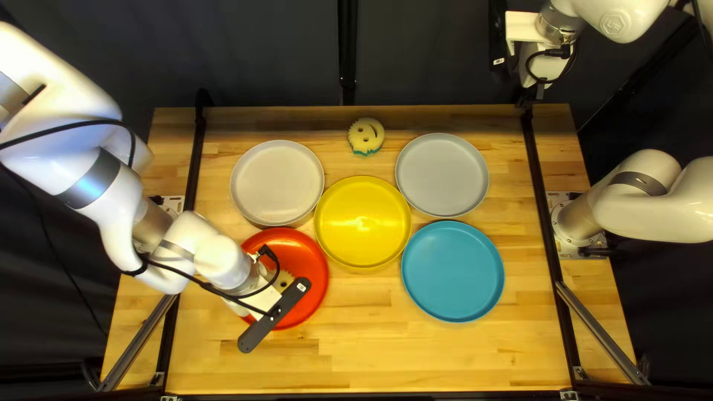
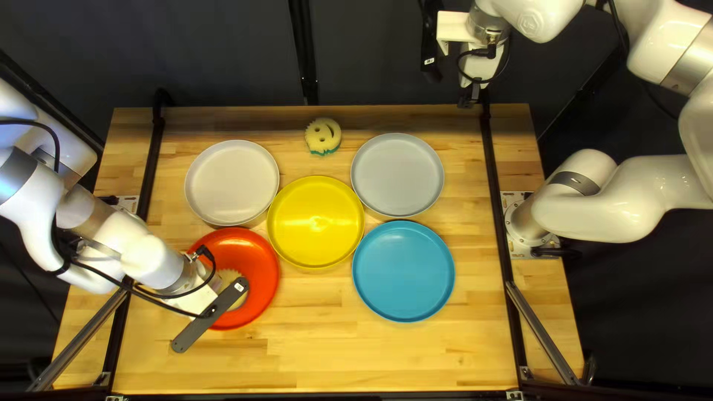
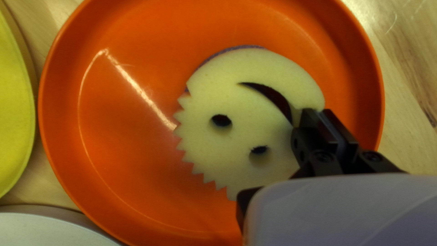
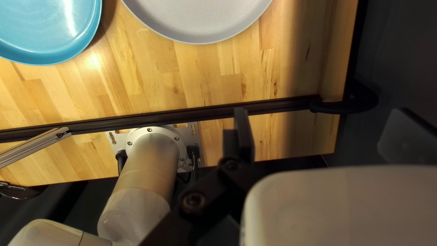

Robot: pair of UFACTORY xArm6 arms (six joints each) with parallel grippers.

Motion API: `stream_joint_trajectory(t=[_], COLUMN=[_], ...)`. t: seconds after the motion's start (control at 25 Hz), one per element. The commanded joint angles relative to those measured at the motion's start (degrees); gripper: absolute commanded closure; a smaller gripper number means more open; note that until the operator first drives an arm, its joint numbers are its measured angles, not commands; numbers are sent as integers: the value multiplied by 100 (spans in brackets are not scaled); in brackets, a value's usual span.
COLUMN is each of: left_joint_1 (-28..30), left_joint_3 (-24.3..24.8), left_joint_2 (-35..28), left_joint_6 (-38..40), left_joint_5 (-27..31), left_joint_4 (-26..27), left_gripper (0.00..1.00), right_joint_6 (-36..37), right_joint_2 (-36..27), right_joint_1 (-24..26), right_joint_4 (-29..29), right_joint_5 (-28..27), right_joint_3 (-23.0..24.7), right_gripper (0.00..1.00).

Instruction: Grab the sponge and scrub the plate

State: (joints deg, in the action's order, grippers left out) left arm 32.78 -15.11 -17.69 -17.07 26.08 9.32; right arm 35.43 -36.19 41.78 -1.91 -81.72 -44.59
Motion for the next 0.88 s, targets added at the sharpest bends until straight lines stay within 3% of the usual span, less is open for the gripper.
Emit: stream_joint_trajectory(t=[0.04, 0.32, 0.72, 0.88], left_joint_1=[24, 121, 456, 402], left_joint_3=[272, 290, -892, -1057], left_joint_2=[-422, -364, 874, 1033], left_joint_6=[243, 358, 745, 594], left_joint_5=[195, 115, -135, -114], left_joint_4=[-48, 10, -356, -405], left_gripper=[100, 100, 100, 100], right_joint_6=[0, 0, 0, 0], right_joint_2=[0, 0, 0, 0], right_joint_1=[0, 0, 0, 0], right_joint_4=[0, 0, 0, 0], right_joint_5=[0, 0, 0, 0], right_joint_3=[0, 0, 0, 0], right_gripper=[0, 0, 0, 0])
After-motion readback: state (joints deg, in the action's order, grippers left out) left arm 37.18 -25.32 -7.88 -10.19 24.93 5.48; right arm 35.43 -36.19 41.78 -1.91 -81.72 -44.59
